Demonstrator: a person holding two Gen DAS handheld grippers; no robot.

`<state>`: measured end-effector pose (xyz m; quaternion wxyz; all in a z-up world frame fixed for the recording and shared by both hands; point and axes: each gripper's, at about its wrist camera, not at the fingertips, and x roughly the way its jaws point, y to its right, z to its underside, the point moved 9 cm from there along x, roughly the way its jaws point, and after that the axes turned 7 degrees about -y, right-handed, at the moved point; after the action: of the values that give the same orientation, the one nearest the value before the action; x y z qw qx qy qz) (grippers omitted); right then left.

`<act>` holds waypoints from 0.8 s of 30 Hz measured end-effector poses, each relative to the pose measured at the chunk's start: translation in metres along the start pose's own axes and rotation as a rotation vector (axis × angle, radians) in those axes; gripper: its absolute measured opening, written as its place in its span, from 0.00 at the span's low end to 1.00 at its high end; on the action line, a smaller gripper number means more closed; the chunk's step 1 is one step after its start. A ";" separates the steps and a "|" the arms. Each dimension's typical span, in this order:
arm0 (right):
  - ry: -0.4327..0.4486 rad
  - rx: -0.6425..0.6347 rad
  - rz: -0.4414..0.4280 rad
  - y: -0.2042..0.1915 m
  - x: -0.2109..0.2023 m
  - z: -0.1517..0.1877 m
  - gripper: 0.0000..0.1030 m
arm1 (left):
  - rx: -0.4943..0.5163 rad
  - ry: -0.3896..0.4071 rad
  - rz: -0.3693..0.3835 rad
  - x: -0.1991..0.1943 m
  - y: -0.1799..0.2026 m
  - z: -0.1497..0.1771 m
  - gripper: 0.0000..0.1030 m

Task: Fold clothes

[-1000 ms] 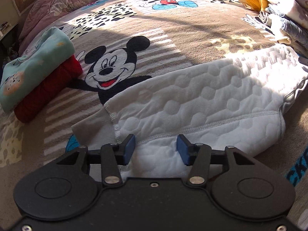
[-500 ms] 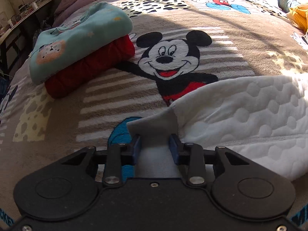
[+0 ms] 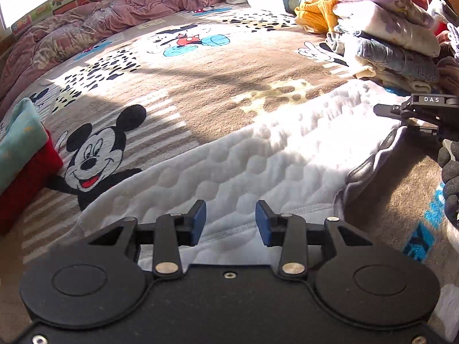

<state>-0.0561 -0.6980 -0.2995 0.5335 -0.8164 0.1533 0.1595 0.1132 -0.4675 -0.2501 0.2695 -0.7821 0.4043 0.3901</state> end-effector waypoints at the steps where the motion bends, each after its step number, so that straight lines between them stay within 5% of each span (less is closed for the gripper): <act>1: 0.001 -0.002 -0.007 -0.001 0.000 0.000 0.26 | 0.006 -0.004 -0.005 0.006 0.006 -0.002 0.36; 9: 0.038 -0.178 -0.095 -0.047 -0.018 -0.001 0.20 | -0.100 -0.123 -0.030 0.029 0.002 -0.005 0.45; 12: 0.054 -0.287 -0.124 -0.080 -0.026 0.003 0.19 | -0.167 -0.064 -0.004 0.012 -0.012 -0.008 0.44; 17: 0.079 -0.416 -0.158 -0.136 -0.040 0.009 0.18 | -0.189 0.011 -0.118 -0.032 -0.057 -0.031 0.44; 20: 0.058 -0.456 -0.166 -0.170 -0.035 0.016 0.18 | -0.302 0.071 -0.105 -0.066 -0.095 -0.052 0.44; 24: -0.014 -0.556 -0.131 -0.214 -0.012 0.040 0.18 | -0.591 0.207 -0.005 -0.099 -0.148 -0.049 0.44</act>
<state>0.0189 -0.5779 -0.1333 0.2993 -0.9383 0.0469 0.1666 0.2210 -0.3837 -0.1258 -0.0109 -0.8631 0.2969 0.4083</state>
